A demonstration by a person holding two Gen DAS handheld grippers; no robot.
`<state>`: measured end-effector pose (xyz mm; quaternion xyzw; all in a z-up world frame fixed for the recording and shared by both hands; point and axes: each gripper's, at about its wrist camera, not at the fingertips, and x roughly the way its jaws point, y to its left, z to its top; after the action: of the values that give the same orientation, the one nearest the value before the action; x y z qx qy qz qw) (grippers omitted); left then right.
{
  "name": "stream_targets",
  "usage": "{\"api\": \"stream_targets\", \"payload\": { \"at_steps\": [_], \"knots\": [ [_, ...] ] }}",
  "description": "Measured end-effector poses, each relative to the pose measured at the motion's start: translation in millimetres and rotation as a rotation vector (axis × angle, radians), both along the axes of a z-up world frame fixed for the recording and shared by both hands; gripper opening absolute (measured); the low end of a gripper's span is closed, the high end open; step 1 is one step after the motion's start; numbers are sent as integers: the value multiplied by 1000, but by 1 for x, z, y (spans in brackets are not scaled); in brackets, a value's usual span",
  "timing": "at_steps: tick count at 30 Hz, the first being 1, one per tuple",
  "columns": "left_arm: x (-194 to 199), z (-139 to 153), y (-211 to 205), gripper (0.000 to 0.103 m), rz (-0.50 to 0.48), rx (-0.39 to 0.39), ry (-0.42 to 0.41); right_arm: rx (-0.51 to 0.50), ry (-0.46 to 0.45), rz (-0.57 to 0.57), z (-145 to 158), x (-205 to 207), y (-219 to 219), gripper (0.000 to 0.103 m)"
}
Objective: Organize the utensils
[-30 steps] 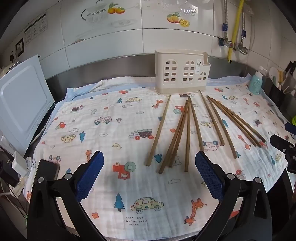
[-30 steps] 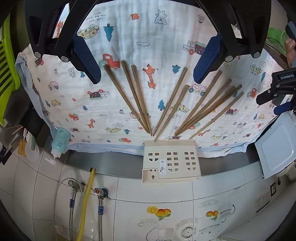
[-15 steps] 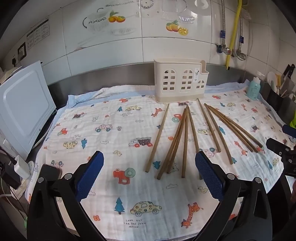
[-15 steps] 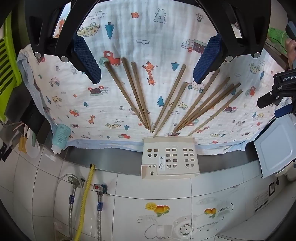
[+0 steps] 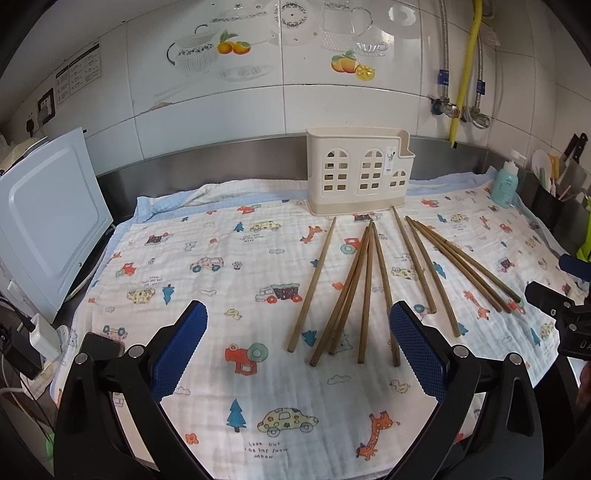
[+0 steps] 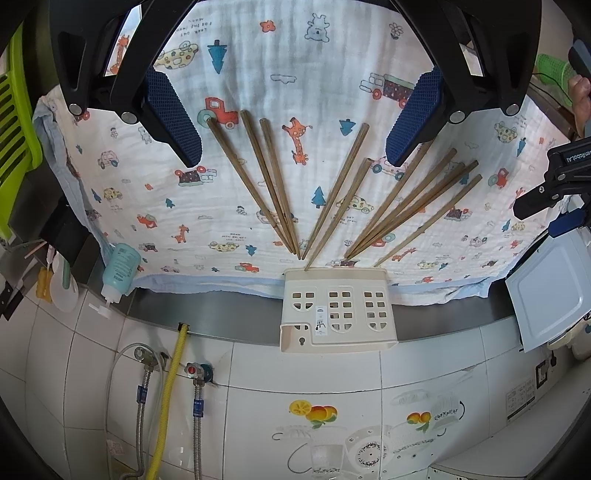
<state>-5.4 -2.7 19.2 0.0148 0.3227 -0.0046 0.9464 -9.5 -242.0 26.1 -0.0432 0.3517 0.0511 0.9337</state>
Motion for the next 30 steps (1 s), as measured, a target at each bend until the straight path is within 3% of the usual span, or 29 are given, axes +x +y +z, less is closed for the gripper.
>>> {"api": "stream_targets", "payload": {
  "at_steps": [30],
  "knots": [
    [-1,8,4,98,20,-28,-43,27,-29,-5,1,-2,0,97]
  ]
}}
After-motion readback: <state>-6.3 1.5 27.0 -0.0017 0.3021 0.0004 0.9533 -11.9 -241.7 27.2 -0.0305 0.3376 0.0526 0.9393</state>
